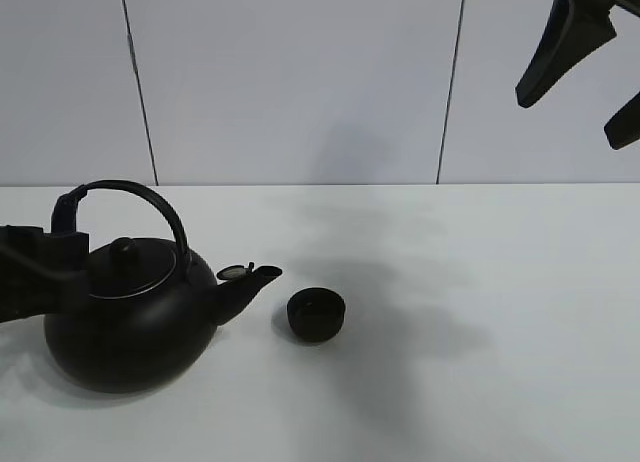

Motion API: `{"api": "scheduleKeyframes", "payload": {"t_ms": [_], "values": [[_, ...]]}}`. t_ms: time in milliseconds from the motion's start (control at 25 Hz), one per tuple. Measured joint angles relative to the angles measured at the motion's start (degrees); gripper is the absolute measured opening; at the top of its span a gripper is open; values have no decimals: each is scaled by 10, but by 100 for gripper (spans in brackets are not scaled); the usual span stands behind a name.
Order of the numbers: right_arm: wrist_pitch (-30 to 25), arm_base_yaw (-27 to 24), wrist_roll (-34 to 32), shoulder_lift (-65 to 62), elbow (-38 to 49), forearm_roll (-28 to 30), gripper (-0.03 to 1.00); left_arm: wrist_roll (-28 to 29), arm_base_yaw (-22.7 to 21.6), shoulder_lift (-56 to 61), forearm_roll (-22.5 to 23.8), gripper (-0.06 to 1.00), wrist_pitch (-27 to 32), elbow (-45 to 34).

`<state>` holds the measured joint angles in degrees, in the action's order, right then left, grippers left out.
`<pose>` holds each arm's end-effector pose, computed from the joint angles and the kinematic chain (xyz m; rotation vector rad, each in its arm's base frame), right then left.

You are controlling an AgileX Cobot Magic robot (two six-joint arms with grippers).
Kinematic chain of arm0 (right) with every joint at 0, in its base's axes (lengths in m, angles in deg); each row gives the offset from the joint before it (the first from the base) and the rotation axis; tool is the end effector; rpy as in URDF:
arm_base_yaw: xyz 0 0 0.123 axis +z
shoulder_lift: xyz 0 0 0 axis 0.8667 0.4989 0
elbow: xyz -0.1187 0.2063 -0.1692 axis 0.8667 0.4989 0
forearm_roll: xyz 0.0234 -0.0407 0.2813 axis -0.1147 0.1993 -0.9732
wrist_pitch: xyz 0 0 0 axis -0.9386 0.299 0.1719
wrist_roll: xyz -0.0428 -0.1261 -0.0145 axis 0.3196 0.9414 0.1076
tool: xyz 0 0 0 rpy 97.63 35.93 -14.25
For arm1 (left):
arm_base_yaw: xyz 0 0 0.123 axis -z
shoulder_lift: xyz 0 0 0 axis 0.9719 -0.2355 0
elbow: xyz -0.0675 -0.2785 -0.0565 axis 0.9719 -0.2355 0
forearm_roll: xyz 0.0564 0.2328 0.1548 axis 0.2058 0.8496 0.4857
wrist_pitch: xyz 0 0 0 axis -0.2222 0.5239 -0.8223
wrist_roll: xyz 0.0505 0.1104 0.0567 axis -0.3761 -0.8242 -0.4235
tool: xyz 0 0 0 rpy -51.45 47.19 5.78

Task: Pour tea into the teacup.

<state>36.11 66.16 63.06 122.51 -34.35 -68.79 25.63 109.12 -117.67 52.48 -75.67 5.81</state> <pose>0.3248 0.0714 0.2641 0.0839 2.6485 0.4809 0.2382 -0.1093 0.0817 0.2830 1.8666 -0.1738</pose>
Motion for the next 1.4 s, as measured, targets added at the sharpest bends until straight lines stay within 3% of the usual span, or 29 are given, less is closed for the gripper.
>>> {"api": "scheduleKeyframes", "payload": {"t_ms": [120,400,600,720,920,1080,1240,1400], "values": [[0,0,0,0,0,0,50,6,0,23,13,31,1,-14],[0,0,0,0,0,0,50,15,0,138,-4,31,0,-62],[0,0,0,0,0,0,50,29,0,231,-4,31,21,-36],[0,0,0,0,0,0,50,13,0,279,-3,31,127,27],[-4,0,1,0,0,-2,50,-10,0,292,-1,31,446,199],[-14,0,10,0,0,-4,50,-9,0,274,0,33,646,321],[-15,0,22,0,0,-8,50,36,0,218,1,45,804,442],[-15,0,36,0,0,-8,50,117,0,139,2,52,916,519]]}}
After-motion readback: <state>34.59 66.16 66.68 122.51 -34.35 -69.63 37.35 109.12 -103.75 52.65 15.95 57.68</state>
